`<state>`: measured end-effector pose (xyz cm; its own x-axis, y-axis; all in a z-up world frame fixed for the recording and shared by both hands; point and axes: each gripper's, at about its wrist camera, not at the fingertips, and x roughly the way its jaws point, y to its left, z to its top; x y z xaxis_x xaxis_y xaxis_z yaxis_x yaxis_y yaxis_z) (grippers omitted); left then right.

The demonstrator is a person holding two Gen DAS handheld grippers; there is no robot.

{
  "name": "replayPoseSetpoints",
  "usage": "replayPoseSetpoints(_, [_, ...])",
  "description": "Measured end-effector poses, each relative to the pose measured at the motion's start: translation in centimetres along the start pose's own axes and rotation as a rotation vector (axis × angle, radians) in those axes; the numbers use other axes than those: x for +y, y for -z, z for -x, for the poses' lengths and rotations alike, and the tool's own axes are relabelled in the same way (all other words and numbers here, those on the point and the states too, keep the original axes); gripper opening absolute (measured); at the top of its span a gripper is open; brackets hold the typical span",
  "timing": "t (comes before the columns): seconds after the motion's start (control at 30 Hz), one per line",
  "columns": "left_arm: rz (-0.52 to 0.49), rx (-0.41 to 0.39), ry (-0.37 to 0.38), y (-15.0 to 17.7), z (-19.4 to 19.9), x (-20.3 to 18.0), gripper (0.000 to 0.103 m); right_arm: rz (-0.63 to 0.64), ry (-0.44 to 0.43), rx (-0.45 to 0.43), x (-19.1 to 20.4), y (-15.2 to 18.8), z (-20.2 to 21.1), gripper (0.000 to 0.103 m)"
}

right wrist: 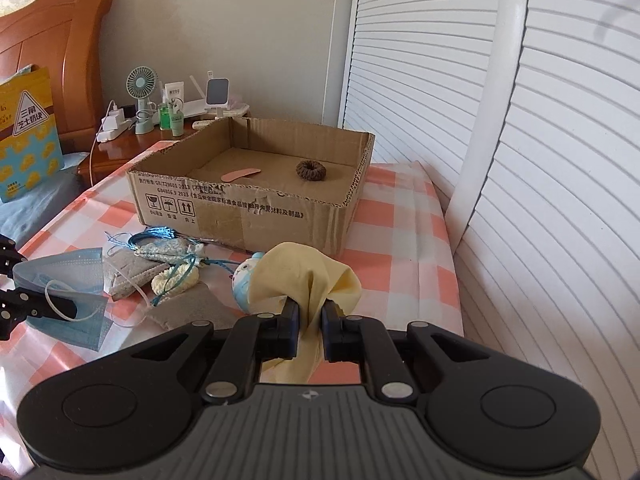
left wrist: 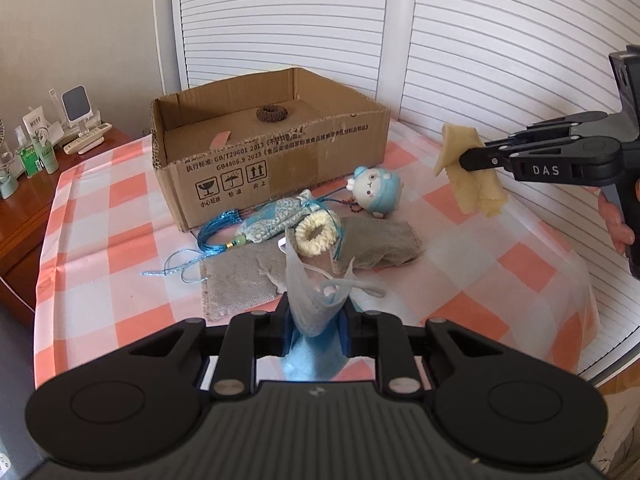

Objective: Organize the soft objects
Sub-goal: 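Lift both items over the box while right gripper drops the cloth inside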

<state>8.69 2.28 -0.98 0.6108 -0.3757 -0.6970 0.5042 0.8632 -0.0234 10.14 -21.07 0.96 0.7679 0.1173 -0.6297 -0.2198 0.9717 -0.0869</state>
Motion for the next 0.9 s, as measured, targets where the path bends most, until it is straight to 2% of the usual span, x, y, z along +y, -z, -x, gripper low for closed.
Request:
replayPoseSetpoints(0.3, [-0.022, -0.034, -0.034, -1.2, 1.6, 0.8, 0.016, 0.055, -0.023, -0.036, 1.4, -1.1, 1.4, 0.014])
replayPoseSetpoints(0.53, [-0.027, -0.080, -0.045, -3.8, 2.0, 2.2, 0.016, 0.082, -0.042, -0.035, 1.9, -2.7, 0.4, 0.014])
replayPoseSetpoints(0.9, [-0.056, -0.148, -0.105, -11.0, -0.3, 5.6, 0.016, 0.128, -0.069, -0.083, 2.5, -10.5, -3.7, 0.014])
